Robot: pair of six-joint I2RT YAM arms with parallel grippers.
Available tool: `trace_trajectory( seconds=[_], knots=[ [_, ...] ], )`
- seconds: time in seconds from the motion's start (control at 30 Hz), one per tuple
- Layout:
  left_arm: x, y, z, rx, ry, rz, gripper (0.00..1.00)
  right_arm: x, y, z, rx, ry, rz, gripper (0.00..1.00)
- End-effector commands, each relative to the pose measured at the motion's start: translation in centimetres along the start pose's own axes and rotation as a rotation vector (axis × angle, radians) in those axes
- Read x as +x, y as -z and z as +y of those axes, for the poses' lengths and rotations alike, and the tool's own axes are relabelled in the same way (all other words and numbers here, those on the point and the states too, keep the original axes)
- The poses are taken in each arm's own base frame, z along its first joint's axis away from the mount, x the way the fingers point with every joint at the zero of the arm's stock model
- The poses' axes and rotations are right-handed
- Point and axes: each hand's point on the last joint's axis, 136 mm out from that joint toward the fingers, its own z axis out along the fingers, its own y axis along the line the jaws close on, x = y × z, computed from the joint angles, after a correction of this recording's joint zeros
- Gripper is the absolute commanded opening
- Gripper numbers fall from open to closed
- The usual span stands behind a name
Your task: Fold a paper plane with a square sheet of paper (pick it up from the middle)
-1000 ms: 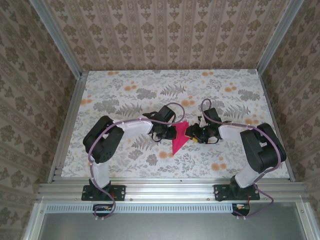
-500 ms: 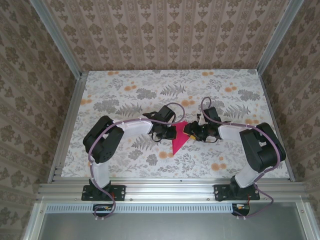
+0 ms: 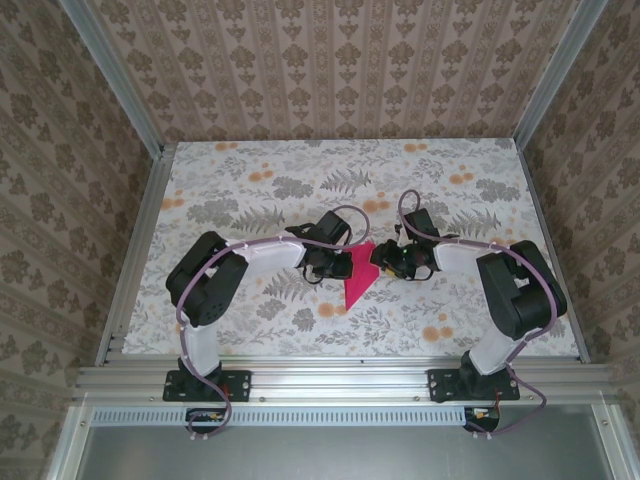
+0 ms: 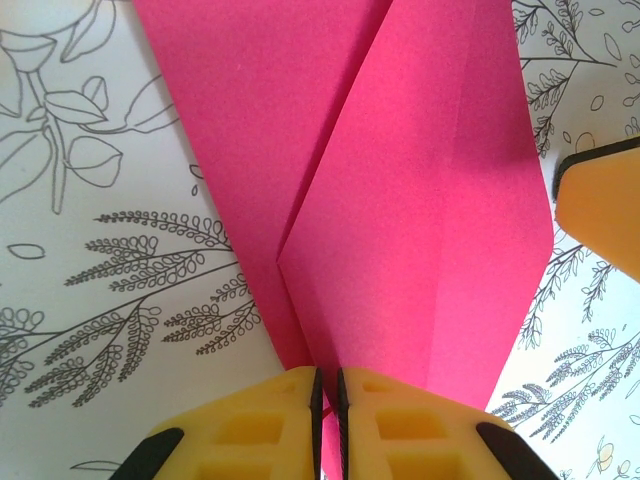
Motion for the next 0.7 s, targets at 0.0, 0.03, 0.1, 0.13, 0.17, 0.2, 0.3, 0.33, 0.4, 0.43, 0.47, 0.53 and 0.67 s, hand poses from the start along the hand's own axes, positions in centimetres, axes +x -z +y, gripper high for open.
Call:
trace_trajectory(
  seconds=[0.0,0.03,0.1,0.13,0.17,0.2,0.3,0.33,0.4,0.43,0.47,0.53,0.67],
  knots=[
    [0.6,-0.7,0.0,0.001,-0.009,0.039,0.15,1.7,-1.2,0.0,-0.003,0.012,0.073,0.43],
    [0.6,-0.7,0.0,0.002,-0.009,0.040,0.15,1.7,-1.2,0.0,-0.003,0.010,0.074,0.42],
    [0.7,-0.7,0.0,0.000,-0.008,0.040,0.15,2.1,-1.2,0.3,-0.018,0.014,0.084,0.41],
    [0.7,-0.8,0.0,0.002,-0.008,0.041,0.15,2.2,-1.1,0.6,-0.035,0.017,0.089,0.40],
    [0.7,-0.8,0.1,0.000,-0.008,0.042,0.15,2.3,-1.0,0.9,-0.046,0.018,0.092,0.40],
    [0.7,-0.9,0.0,0.001,-0.008,0.044,0.15,2.4,-0.9,1.1,-0.053,0.020,0.094,0.39],
    [0.7,-0.9,0.0,0.003,-0.006,0.043,0.15,2.4,-0.5,1.6,-0.065,0.022,0.091,0.39],
    [0.7,-1.0,0.0,0.003,-0.007,0.045,0.15,2.4,-0.4,1.7,-0.068,0.022,0.090,0.39],
    [0.7,-1.0,0.0,0.005,-0.005,0.047,0.15,2.4,-0.3,2.1,-0.087,0.018,0.088,0.39],
    [0.7,-1.0,0.0,0.005,-0.005,0.046,0.15,2.3,-0.2,2.3,-0.098,0.017,0.088,0.40],
    [0.8,-1.1,0.0,0.005,-0.003,0.047,0.15,2.2,-0.2,2.5,-0.106,0.017,0.086,0.41],
    [0.8,-1.1,0.0,0.009,-0.001,0.047,0.15,2.1,-0.2,2.8,-0.124,0.013,0.082,0.42],
    [0.6,-1.0,-0.3,0.042,0.016,0.035,0.15,2.0,-0.3,3.8,-0.195,-0.014,0.076,0.44]
  ],
)
